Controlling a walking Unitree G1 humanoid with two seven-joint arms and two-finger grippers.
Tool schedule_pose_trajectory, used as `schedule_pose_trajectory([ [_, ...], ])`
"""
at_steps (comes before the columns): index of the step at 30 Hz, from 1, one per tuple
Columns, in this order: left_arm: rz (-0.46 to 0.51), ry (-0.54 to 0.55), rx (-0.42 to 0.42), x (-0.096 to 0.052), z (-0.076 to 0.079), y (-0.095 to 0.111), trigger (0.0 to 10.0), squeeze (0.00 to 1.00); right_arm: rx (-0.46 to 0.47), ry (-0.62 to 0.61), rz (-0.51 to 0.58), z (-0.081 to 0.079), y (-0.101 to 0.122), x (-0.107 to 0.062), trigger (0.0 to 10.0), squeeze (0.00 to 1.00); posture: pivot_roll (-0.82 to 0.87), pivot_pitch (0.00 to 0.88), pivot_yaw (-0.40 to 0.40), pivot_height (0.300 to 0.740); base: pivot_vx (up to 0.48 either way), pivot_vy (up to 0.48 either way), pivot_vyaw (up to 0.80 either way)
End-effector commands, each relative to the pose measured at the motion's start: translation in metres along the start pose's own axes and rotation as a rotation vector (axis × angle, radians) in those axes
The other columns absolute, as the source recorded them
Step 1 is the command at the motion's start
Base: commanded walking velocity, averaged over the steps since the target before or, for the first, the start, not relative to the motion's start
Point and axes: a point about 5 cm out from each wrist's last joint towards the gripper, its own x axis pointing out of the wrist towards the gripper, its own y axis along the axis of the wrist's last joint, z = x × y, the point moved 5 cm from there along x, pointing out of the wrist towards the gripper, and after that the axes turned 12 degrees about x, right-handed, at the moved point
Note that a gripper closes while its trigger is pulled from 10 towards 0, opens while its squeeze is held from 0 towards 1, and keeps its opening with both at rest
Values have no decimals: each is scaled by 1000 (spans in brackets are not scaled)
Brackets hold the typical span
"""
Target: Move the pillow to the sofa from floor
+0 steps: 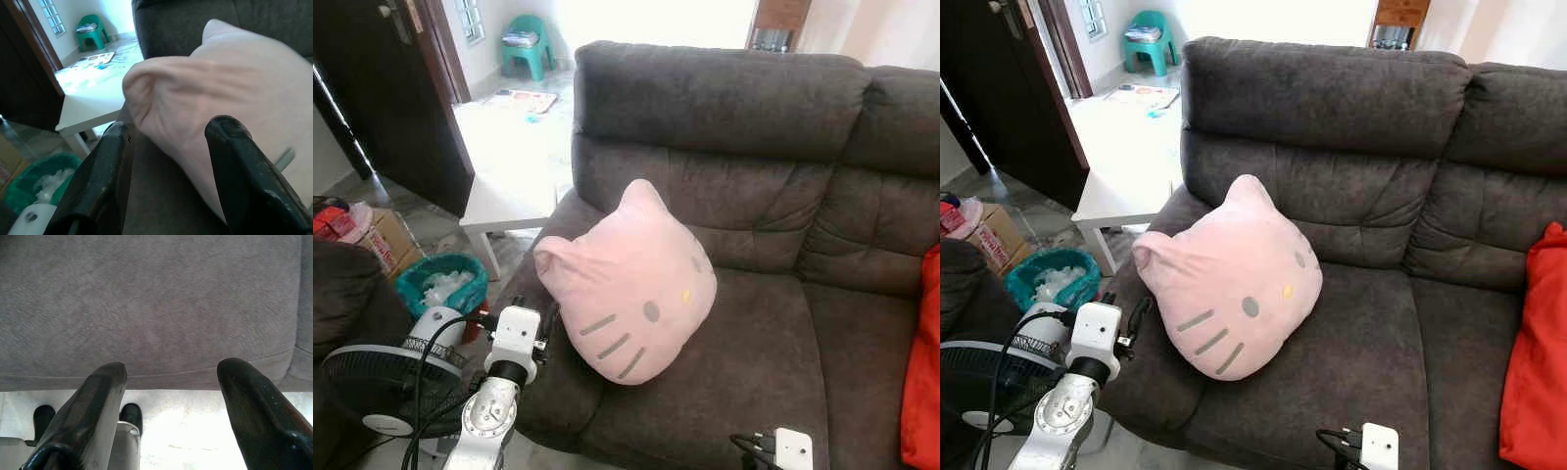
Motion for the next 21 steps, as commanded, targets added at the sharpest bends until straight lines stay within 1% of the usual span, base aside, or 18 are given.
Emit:
schedule_pose_trajectory([
  [1,25,-18,5,4,3,6,10000,0,-1,9,-12,-4,-2,0,10000,0,63,0,-12,740,0,0,0],
  [6,22,-19,8,5,2,4,10000,0,6,7,-10,-5,-2,1,10000,0,56,0,-4,740,0,0,0],
  [15,23,-37,1,6,8,5,10000,0,13,-3,-12,-5,-3,0,10000,0,57,10,-4,740,0,0,0],
  [21,20,-30,0,6,6,4,10000,0,18,8,-12,-7,-2,1,10000,0,58,16,-7,740,-244,0,0],
])
